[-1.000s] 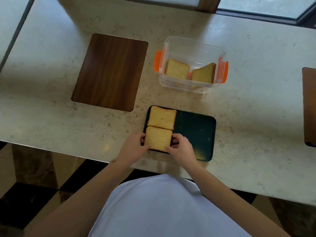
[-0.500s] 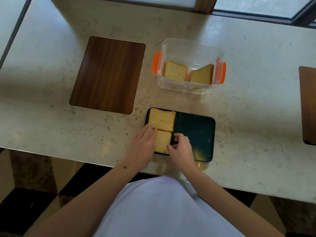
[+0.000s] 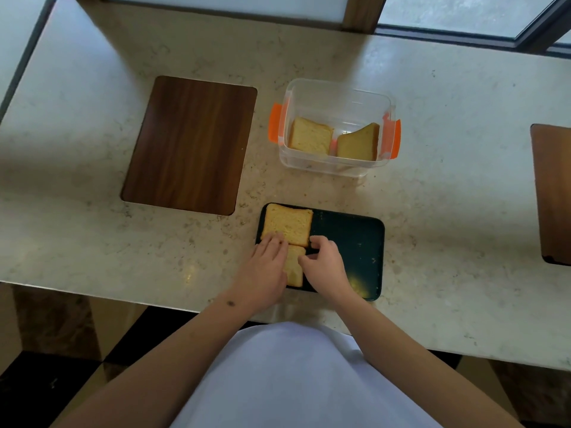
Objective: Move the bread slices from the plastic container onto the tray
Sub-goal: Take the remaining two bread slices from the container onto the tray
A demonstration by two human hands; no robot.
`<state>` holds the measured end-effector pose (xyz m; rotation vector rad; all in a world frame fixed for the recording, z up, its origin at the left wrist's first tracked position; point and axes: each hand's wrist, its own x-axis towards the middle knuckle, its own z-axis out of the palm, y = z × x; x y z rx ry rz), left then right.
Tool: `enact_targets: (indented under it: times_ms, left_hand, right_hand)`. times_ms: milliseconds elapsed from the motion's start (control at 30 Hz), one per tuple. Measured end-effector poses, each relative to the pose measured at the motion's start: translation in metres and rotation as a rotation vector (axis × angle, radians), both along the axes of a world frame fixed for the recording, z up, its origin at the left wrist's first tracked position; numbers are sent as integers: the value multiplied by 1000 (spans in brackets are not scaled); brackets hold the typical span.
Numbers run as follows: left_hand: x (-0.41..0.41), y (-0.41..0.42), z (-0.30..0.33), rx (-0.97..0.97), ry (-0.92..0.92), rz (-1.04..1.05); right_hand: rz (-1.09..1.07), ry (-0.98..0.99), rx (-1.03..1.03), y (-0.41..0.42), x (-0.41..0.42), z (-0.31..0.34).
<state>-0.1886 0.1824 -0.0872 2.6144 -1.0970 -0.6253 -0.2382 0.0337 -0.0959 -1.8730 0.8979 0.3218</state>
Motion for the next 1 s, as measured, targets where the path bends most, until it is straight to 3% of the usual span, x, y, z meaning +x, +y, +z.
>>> enact_targets:
  times_ms: [200,367,433,567,633,800,1000]
  left_hand:
    - [54,-46,59,-313,-68,200]
    - [125,-116,115,-354,-277,112]
    - [152,-143,121,-242,-314,97]
    - [192,-187,103,123,-298,-83]
    - [205,-196,86,183,-298,-163]
    - [227,-207,40,324,-359,-270]
    - [238,-219,19,425,-313,-208]
  right_hand:
    - [4,-219,-192,-49,35,48]
    - [77,-458,-532,-109,103,102]
    - [202,-371,-678,-132,133,109]
    - [710,110,-970,-160,184,104]
    - [856,208,-1053,-165,198,94]
    - [962,355,-1114,-166,210,66]
    - [958,500,-1058,-163,226,57]
